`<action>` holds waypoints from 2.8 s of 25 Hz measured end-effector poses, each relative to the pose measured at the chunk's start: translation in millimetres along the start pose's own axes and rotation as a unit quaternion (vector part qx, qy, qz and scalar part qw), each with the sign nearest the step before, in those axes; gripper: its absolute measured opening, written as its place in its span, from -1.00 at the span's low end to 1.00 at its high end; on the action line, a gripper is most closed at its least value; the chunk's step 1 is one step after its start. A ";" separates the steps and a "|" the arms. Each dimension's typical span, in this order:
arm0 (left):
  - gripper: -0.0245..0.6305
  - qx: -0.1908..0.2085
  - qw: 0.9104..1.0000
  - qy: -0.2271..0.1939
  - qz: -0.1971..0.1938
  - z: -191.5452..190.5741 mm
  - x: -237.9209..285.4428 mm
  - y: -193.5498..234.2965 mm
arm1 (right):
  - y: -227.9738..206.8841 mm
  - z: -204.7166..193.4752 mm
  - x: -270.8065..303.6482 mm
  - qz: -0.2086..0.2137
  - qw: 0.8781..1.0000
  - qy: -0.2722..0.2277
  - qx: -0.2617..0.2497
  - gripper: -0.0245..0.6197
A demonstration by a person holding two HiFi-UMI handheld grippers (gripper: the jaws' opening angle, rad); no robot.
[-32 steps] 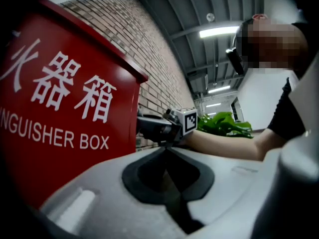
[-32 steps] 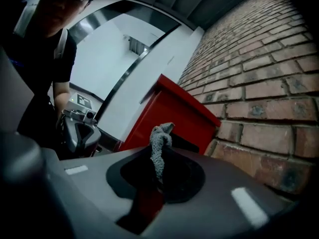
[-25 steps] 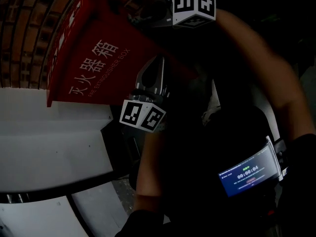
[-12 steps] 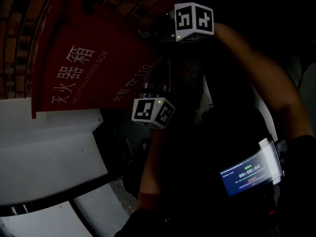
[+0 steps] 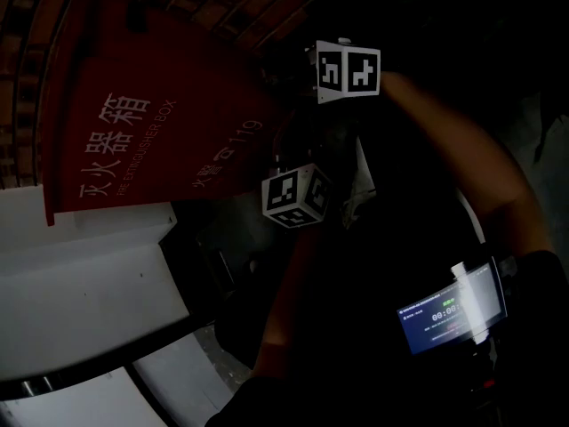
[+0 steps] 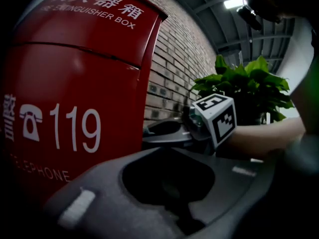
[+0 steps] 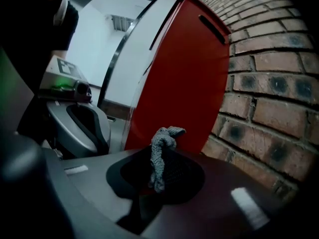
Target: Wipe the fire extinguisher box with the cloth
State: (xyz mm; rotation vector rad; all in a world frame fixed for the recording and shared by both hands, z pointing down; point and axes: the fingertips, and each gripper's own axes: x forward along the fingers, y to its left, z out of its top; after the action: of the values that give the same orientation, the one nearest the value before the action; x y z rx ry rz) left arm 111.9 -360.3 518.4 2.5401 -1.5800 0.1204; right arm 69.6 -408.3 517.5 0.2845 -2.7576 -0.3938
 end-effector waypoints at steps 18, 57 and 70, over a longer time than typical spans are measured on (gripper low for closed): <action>-0.93 0.006 0.994 0.041 0.102 -58.4 -12.9 38.7 | 37.7 -97.7 35.0 -0.039 0.889 0.296 -0.347 -0.78; -0.93 0.029 0.998 -0.031 0.046 51.0 -37.5 6.1 | -100.4 123.1 -18.9 -0.247 0.827 0.240 -0.445 -0.78; -0.93 0.041 0.996 -0.011 0.075 -3.5 -37.4 24.0 | -45.0 -18.0 24.9 -0.199 0.823 0.322 -0.424 -0.78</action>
State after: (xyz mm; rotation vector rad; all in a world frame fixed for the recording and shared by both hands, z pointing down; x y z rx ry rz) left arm 73.8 -337.1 518.4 2.4867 -1.8099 0.1793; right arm 59.7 -460.8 527.6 0.6077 -1.6321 -1.2945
